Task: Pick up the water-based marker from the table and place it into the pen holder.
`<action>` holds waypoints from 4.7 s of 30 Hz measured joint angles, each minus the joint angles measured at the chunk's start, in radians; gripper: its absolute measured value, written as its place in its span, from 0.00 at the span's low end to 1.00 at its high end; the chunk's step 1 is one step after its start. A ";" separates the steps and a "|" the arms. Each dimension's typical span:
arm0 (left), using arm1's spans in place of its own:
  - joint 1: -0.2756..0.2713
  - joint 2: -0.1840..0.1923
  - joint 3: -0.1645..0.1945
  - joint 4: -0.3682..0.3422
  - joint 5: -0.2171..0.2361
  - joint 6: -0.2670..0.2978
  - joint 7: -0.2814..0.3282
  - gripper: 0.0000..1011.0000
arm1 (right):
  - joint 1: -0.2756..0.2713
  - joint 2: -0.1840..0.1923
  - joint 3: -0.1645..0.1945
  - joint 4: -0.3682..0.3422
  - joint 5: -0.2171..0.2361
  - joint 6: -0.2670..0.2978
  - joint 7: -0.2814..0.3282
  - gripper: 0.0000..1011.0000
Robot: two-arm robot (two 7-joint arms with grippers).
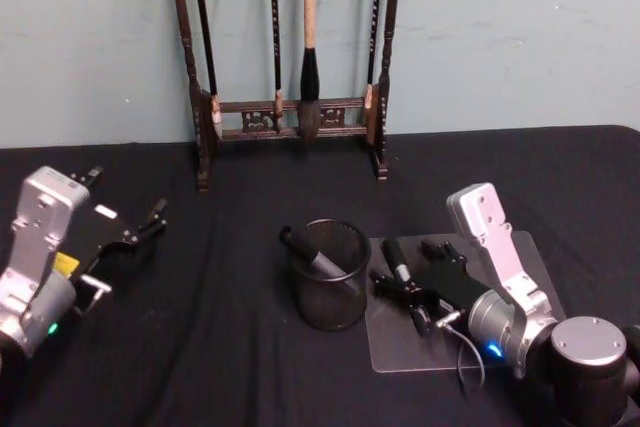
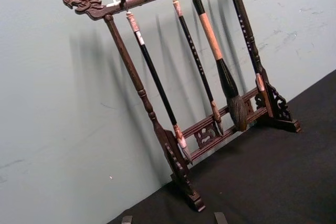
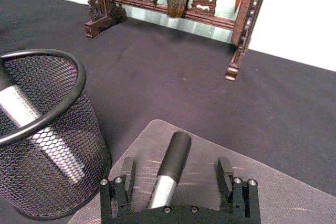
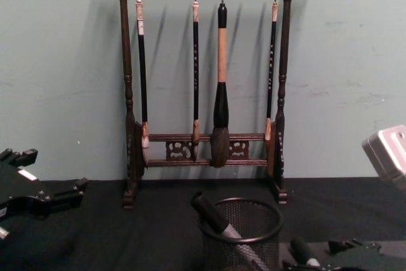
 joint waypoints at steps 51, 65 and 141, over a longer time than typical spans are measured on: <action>0.000 0.000 0.000 0.000 0.000 0.000 0.000 1.00 | 0.001 -0.001 -0.002 0.002 -0.003 -0.001 0.001 0.24; 0.000 0.000 0.000 0.000 0.000 0.000 0.000 1.00 | -0.004 -0.008 0.018 0.004 0.014 -0.093 0.006 0.24; 0.000 0.000 0.000 0.000 0.000 0.000 0.000 1.00 | 0.148 -0.018 -0.083 0.080 0.188 -0.424 0.216 0.24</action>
